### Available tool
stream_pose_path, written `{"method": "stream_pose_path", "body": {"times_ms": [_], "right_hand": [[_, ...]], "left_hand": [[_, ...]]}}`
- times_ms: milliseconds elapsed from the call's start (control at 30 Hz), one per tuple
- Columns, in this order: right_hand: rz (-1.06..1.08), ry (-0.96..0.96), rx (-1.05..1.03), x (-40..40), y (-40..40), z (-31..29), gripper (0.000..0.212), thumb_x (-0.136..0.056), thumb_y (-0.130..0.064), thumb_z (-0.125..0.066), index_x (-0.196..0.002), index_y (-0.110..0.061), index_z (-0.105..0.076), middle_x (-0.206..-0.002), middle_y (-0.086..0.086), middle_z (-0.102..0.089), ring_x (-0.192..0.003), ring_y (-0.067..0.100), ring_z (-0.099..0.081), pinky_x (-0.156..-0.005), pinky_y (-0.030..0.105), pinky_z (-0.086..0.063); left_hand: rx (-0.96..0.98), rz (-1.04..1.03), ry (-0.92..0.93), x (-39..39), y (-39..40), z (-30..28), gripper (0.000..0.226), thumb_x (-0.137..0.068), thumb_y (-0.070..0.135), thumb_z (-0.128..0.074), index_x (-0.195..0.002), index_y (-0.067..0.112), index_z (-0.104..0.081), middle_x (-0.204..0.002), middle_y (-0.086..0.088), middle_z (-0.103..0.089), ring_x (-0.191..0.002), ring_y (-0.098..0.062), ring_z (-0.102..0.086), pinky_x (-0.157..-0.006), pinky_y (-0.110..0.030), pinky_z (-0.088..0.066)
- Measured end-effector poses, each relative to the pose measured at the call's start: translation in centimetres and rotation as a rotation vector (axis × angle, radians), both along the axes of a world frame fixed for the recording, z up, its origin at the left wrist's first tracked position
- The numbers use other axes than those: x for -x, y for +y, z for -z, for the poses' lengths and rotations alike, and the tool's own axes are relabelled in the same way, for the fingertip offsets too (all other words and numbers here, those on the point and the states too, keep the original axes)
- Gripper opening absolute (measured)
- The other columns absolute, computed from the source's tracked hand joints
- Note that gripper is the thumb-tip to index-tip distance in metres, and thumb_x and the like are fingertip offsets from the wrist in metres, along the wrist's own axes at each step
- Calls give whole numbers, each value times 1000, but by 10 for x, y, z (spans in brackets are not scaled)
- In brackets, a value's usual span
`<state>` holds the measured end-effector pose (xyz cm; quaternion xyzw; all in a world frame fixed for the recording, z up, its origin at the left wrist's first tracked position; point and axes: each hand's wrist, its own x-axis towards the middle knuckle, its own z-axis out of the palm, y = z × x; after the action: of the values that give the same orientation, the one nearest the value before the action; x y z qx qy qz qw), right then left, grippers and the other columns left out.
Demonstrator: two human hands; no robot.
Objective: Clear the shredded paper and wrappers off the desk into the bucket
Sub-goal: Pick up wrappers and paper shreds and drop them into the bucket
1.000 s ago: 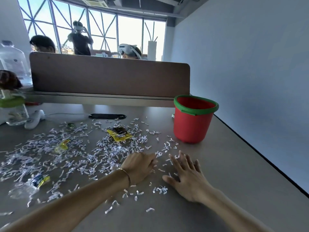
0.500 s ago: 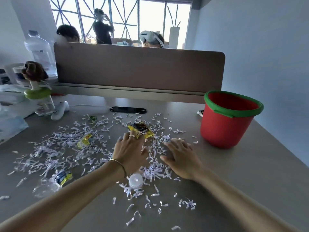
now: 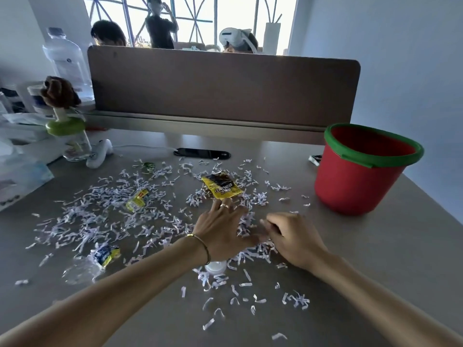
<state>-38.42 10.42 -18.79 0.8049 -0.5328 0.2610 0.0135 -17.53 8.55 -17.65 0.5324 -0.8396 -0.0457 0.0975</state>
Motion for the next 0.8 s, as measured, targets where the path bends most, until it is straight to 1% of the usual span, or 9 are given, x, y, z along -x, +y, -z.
{"method": "stream_pose_path", "body": {"times_ms": [67, 133, 200, 300, 400, 600, 700, 733, 800], "right_hand": [[34, -22, 60, 8, 3, -1, 32, -98, -29, -52, -69, -22, -40, -65, -7, -43, -61, 14, -44, -59, 41, -47], [54, 4, 50, 18, 6, 1, 15, -96, -33, -47, -86, -27, -56, -88, -11, -56, -84, 17, -55, -78, 41, -51], [107, 76, -103, 27, 7, 6, 47, -94, -53, -33, -126, -31, -58, -135, -4, -55, -127, 24, -51, -108, 41, -41], [168, 175, -361, 31, 7, 13, 84, -85, -84, -9, -158, -42, -15, -171, 2, -3, -157, 27, -2, -127, 47, -5], [186, 213, -454, 21, -1, 16, 91, -80, -89, -5, -158, -44, 7, -169, 3, 16, -156, 25, 17, -126, 51, 6], [123, 205, -450, -19, -37, 9, 90, -86, -87, -18, -158, -43, 13, -168, 5, 16, -154, 26, 18, -125, 53, 7], [134, 196, -318, -26, -59, 6, 78, -90, -79, -29, -155, -36, -26, -164, 6, -25, -152, 29, -20, -122, 48, -20], [133, 187, -247, -25, -64, 5, 65, -93, -72, -33, -143, -32, -43, -149, 4, -42, -139, 26, -36, -113, 42, -32], [88, 175, -138, -23, -65, 3, 36, -99, -58, -39, -114, -28, -54, -118, -4, -51, -113, 17, -48, -90, 33, -42]], "left_hand": [[22, 81, -14, 5, 0, 2, 79, -69, 94, -39, -120, 34, -50, -126, 2, -46, -117, -19, -41, -84, -40, -51], [77, 164, -18, 8, 0, 4, 65, -74, 87, -47, -108, 32, -51, -112, 6, -50, -102, -15, -47, -74, -35, -50], [94, 225, -11, 11, -2, 4, 43, -88, 67, -54, -105, 28, -52, -101, 6, -59, -87, -17, -58, -67, -33, -49], [59, 244, 14, 10, -11, 2, 19, -100, 42, -52, -107, 25, -57, -90, 3, -69, -78, -21, -65, -67, -34, -53], [36, 145, 133, 3, -21, -2, 22, -102, 34, -48, -85, 23, -55, -70, 6, -60, -66, -18, -60, -59, -31, -49], [83, -120, 206, -21, -37, -6, 30, -99, 29, -49, -72, 14, -51, -62, -2, -55, -59, -24, -54, -54, -33, -42], [73, -169, 169, -24, -45, -6, 29, -98, 27, -50, -73, 13, -50, -63, -4, -55, -62, -28, -56, -55, -33, -41], [75, -173, 162, -24, -47, -6, 29, -98, 27, -49, -72, 13, -49, -63, -3, -54, -63, -29, -57, -55, -33, -40], [75, -174, 157, -22, -54, -5, 31, -98, 27, -49, -69, 16, -44, -59, 1, -49, -62, -29, -54, -55, -33, -37]]}}
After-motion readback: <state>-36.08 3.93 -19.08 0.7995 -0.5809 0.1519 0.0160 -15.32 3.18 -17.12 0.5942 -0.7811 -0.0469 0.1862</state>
